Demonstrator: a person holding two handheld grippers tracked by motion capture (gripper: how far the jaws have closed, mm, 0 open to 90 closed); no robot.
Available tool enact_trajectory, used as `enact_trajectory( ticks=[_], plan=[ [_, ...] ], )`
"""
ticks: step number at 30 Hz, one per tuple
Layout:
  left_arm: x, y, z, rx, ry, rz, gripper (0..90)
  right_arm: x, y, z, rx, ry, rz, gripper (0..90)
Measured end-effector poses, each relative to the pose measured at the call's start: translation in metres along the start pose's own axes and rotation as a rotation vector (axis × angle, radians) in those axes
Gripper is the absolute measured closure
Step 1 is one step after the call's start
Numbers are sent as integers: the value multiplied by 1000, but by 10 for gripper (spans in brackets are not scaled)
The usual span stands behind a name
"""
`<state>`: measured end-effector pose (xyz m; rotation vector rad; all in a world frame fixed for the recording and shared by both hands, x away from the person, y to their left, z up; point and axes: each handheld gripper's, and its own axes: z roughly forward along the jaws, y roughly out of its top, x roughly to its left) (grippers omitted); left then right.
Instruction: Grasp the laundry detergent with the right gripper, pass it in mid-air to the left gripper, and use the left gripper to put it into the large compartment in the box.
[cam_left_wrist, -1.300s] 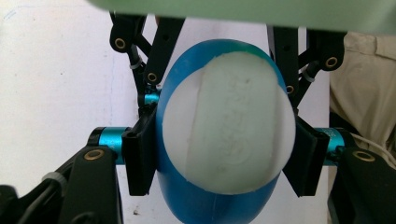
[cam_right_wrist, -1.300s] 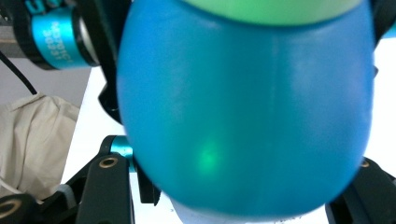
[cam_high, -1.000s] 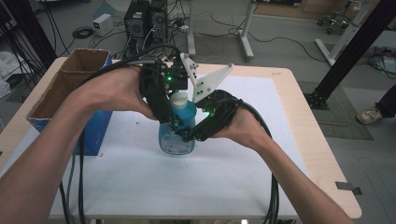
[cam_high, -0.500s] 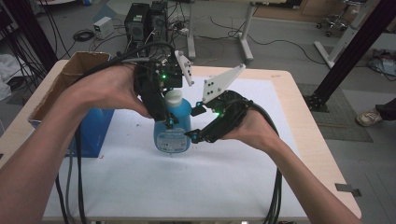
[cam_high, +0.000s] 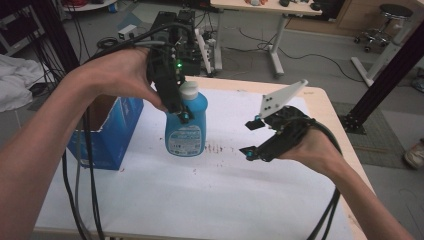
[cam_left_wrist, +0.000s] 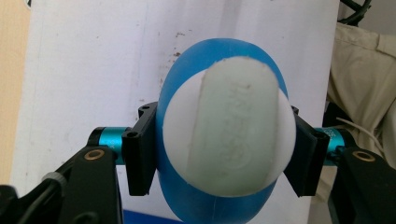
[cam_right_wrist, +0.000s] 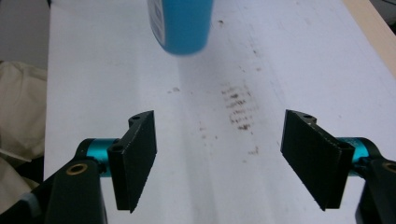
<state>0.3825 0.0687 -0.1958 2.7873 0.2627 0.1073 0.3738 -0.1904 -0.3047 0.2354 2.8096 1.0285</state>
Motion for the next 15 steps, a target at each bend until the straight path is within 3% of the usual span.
enact_trajectory(
  ticks=[5, 6, 11, 15],
  plan=[
    [4, 0, -16, 15, 15, -17, 378, -4, -8, -9, 22, -40, 20, 230],
    [6, -1, -27, 17, 20, -38, 378, -6, -14, -14, 44, -62, 36, 229],
    [13, -6, -45, 14, 15, -76, 378, -10, -22, -20, 62, -74, 67, 227],
    [16, -11, -59, 22, 34, -101, 378, -9, -27, -20, 91, -97, 73, 219]
  ],
)
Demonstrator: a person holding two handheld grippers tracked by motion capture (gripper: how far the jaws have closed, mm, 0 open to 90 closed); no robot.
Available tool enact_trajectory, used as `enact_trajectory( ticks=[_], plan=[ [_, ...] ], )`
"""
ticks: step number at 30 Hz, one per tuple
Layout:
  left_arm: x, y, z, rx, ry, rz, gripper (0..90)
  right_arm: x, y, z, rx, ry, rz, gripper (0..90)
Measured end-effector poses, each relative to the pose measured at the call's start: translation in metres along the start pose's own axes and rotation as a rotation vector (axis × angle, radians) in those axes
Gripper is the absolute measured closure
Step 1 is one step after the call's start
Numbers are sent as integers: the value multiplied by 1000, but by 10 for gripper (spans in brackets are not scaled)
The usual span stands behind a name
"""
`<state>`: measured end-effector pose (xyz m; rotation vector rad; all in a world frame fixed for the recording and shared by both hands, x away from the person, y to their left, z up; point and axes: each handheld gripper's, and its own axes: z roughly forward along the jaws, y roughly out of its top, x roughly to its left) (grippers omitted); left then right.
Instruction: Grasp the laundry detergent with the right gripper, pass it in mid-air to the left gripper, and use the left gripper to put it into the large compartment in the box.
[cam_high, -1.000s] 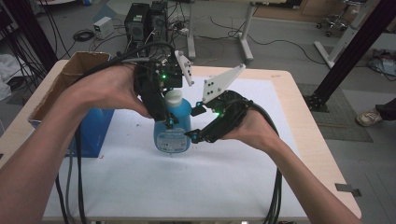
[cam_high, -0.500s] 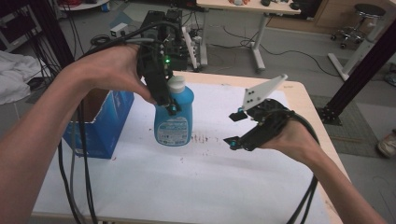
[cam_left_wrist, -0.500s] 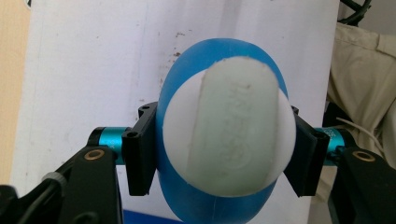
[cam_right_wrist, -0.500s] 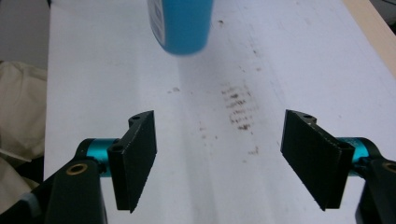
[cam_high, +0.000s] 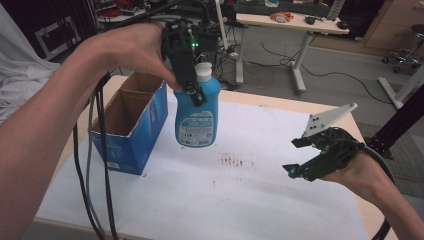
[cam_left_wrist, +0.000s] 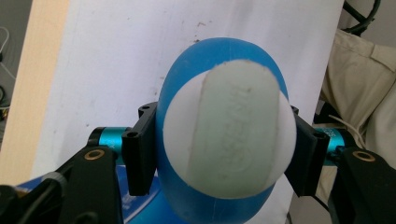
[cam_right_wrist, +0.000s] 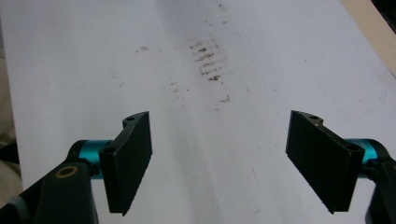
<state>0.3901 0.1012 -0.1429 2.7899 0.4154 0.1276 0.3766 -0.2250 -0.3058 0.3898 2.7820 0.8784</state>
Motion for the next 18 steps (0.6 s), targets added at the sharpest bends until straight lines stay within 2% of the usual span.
enact_trajectory(
  ticks=[4, 7, 9, 10, 12, 13, 15, 16, 18],
  plan=[
    [7, -6, -17, 3, 24, -36, 378, 1, -2, 1, 31, -26, -5, 216],
    [11, -12, -28, 21, 39, -54, 378, 1, -3, 1, 36, -36, 0, 135],
    [13, -14, -32, 21, 43, -63, 378, 0, -3, 1, 44, -38, -4, 135],
    [17, -19, -40, 24, 51, -82, 378, 0, -4, 1, 46, -33, 1, 135],
    [19, -22, -44, 28, 58, -82, 378, 0, -4, 1, 46, -36, -1, 134],
    [23, -29, -52, 23, 68, -103, 378, 0, -5, 1, 48, -42, 3, 135],
    [27, -36, -61, 24, 75, -129, 378, -1, -6, 1, 59, -42, 5, 135],
    [27, -36, -61, 24, 75, -129, 378, -2, -7, 1, 63, -47, 10, 135],
    [32, -47, -72, 18, 95, -163, 378, -3, -9, 1, 70, -52, 20, 135]
  ],
)
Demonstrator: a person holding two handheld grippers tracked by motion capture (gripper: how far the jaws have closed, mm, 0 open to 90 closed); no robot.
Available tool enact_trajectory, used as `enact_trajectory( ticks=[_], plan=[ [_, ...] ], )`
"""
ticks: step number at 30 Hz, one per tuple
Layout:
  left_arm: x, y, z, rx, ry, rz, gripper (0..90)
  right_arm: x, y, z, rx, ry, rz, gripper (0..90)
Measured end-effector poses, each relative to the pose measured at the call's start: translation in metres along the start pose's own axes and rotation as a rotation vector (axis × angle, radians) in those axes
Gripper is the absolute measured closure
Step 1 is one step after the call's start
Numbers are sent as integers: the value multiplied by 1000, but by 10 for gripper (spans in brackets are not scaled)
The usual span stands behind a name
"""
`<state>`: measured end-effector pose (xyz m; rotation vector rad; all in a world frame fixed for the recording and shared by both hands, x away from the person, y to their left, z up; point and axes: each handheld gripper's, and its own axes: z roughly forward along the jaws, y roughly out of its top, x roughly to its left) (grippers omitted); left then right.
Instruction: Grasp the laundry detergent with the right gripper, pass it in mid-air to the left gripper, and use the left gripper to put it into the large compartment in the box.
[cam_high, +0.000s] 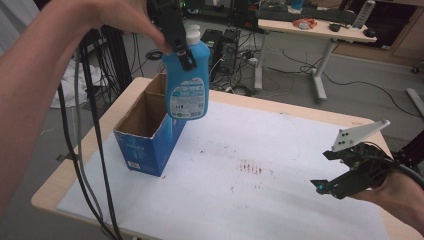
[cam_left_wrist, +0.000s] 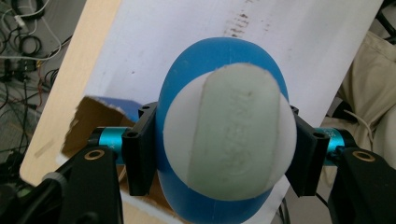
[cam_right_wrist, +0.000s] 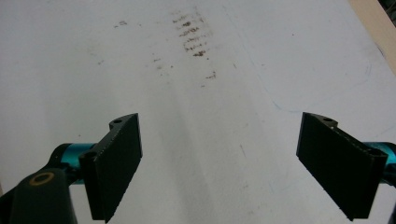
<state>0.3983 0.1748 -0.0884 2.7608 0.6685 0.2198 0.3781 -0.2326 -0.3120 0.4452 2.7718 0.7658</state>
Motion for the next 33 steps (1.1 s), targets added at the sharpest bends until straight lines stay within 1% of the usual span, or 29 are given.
enact_trajectory(
  ticks=[1, 2, 3, 4, 6, 8, 9, 10, 12, 13, 14, 18, 19, 22, 23, 27, 30, 33],
  plan=[
    [3, -3, -3, 6, 4, -6, 378, -1, -1, 0, -2, -2, 1, 135],
    [3, -3, -3, 6, 4, -6, 378, -1, -1, 0, -2, -2, 1, 135],
    [4, -6, -4, 7, 8, -17, 378, -1, -2, 0, -3, 0, 6, 135],
    [8, -12, -7, 10, 17, -37, 378, -2, -3, 1, 1, -3, 9, 135],
    [12, -19, -10, 12, 26, -60, 378, -3, -3, 1, 4, -9, 14, 135],
    [16, -25, -12, 20, 33, -93, 378, -4, -4, 2, 7, -10, 21, 135],
    [16, -25, -12, 20, 33, -93, 378, -4, -4, 2, 7, -10, 21, 135],
    [19, -30, -13, 31, 47, -123, 379, -4, -5, 2, 12, -10, 20, 135],
    [22, -36, -14, 39, 58, -151, 379, -4, -5, 3, 16, -13, 18, 135],
    [22, -36, -14, 39, 58, -151, 378, -3, -5, 4, 19, -15, 15, 135],
    [25, -41, -15, 46, 67, -166, 379, -3, -5, 4, 24, -16, 15, 135],
    [29, -50, -16, 61, 80, -185, 378, -3, -8, 6, 39, -26, 10, 135],
    [29, -50, -16, 61, 80, -185, 379, -3, -8, 6, 39, -26, 10, 135],
    [33, -57, -16, 67, 81, -209, 379, -3, -10, 6, 40, -27, 23, 135],
    [34, -60, -14, 73, 83, -220, 379, -3, -12, 6, 45, -27, 24, 135],
    [37, -65, -10, 81, 91, -236, 379, -3, -14, 6, 43, -31, 35, 135],
    [38, -68, -7, 82, 91, -239, 379, -3, -15, 6, 45, -32, 37, 135],
    [40, -71, -1, 78, 92, -246, 378, -3, -16, 6, 50, -35, 39, 135]
  ],
)
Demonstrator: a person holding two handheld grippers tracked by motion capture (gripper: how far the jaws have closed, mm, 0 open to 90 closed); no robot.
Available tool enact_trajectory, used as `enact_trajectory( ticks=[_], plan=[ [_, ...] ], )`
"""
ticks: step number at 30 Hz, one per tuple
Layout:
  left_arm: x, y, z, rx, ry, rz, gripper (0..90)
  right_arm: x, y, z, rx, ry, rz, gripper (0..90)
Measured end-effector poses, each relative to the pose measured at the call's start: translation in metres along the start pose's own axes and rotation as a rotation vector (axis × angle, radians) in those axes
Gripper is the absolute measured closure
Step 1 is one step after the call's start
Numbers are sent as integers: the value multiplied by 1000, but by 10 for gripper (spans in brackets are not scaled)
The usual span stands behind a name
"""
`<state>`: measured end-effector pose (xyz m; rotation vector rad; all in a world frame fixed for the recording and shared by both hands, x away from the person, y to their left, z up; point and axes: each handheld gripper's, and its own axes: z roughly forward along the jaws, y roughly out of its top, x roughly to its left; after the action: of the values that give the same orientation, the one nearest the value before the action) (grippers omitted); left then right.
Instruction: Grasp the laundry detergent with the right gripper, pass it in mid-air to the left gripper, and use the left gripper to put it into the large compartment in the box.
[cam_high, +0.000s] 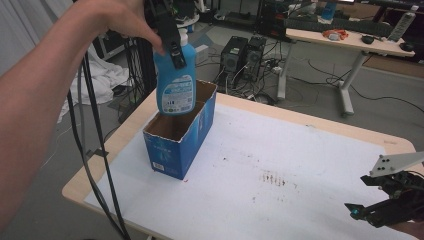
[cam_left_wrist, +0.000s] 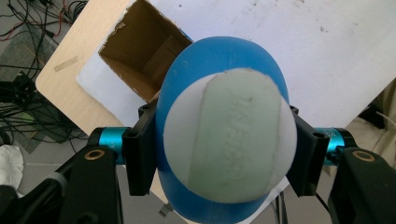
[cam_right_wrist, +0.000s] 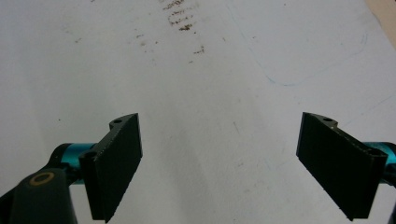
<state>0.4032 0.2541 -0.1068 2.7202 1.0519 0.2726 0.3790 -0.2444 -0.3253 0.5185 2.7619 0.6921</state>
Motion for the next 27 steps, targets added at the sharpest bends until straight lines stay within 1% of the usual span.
enact_trajectory(
  ticks=[4, 6, 9, 11, 12, 14, 15, 16, 19, 21, 25, 27],
  plan=[
    [1, -1, 9, 13, -3, -6, 379, 0, -1, 1, 0, -2, 3, 135],
    [2, -1, 14, 11, -5, -10, 379, 0, -2, 1, 0, -3, 4, 135],
    [2, -2, 22, 26, -11, -13, 379, 1, -4, 2, 5, -3, 8, 135],
    [3, -3, 28, 27, -13, -19, 379, 1, -4, 2, 7, -5, 5, 135],
    [3, -3, 28, 27, -13, -19, 379, 1, -4, 2, 7, -5, 5, 135],
    [3, -5, 37, 31, -10, -20, 378, 1, -6, 3, 9, -5, 12, 135],
    [3, -5, 37, 31, -10, -20, 378, 2, -6, 3, 10, -3, 13, 135],
    [2, -6, 43, 38, -9, -20, 378, 2, -7, 3, 11, -4, 15, 135],
    [4, -9, 53, 38, -15, -35, 378, 2, -8, 4, 17, -1, 14, 135],
    [5, -11, 60, 48, -25, -39, 379, 3, -9, 5, 18, -1, 19, 135],
    [5, -15, 77, 66, -33, -51, 378, 3, -10, 7, 20, -2, 23, 135],
    [4, -16, 86, 66, -37, -56, 379, 4, -10, 7, 23, -2, 22, 135]
  ],
)
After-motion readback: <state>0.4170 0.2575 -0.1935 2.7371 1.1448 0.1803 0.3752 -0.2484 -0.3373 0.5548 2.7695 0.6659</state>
